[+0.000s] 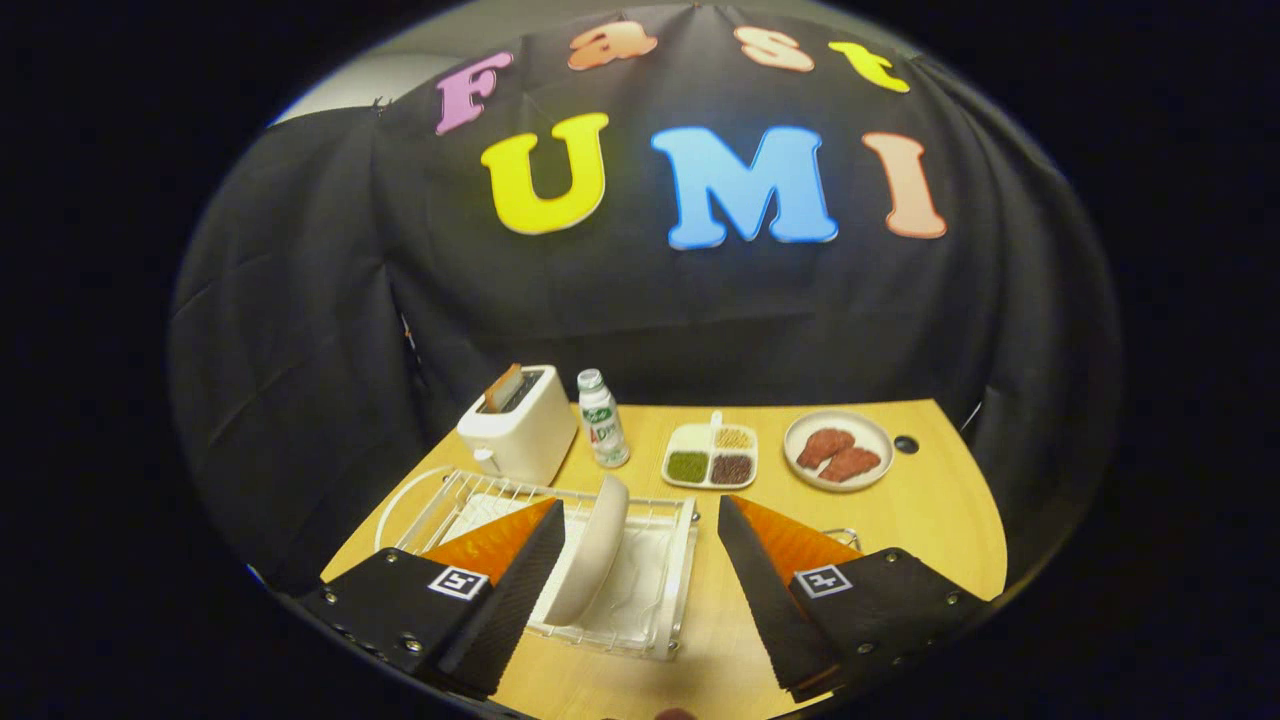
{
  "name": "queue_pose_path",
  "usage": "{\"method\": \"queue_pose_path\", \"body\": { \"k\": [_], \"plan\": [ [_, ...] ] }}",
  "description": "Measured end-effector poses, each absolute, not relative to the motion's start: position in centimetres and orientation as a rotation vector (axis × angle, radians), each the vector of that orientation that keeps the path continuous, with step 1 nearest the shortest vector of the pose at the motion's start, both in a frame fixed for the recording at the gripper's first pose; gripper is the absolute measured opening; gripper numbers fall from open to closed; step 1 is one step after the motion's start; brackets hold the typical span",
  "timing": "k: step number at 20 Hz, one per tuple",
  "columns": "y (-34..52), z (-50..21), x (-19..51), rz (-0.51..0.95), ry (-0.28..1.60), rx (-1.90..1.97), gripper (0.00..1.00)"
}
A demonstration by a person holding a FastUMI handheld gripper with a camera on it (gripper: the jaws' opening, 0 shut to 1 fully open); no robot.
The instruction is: Take the plate from the dish rack, then take the spoon from the basket and place it into the plate.
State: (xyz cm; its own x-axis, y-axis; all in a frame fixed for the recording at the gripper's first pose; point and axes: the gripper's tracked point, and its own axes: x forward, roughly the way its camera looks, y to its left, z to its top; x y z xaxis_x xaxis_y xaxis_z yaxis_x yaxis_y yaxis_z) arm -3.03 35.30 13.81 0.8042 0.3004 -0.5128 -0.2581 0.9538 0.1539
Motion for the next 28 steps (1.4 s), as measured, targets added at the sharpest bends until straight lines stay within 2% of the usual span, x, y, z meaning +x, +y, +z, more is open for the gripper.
{"method": "queue_pose_path", "body": {
  "k": [2,4,16,17,19,28],
  "plan": [
    [36.7,11.6,-2.9,0.308,0.72,0.112,0.95],
    [37.6,9.7,-1.9,0.296,0.802,0.136,0.97],
    [40.5,1.2,0.7,0.149,1.099,0.098,0.99],
    [40.3,0.4,0.9,0.126,1.116,0.071,0.84],
    [40.5,0.1,0.8,0.079,1.142,0.084,0.32],
    [39.4,3.7,0.9,-0.031,1.103,-0.06,0.3]
  ]
}}
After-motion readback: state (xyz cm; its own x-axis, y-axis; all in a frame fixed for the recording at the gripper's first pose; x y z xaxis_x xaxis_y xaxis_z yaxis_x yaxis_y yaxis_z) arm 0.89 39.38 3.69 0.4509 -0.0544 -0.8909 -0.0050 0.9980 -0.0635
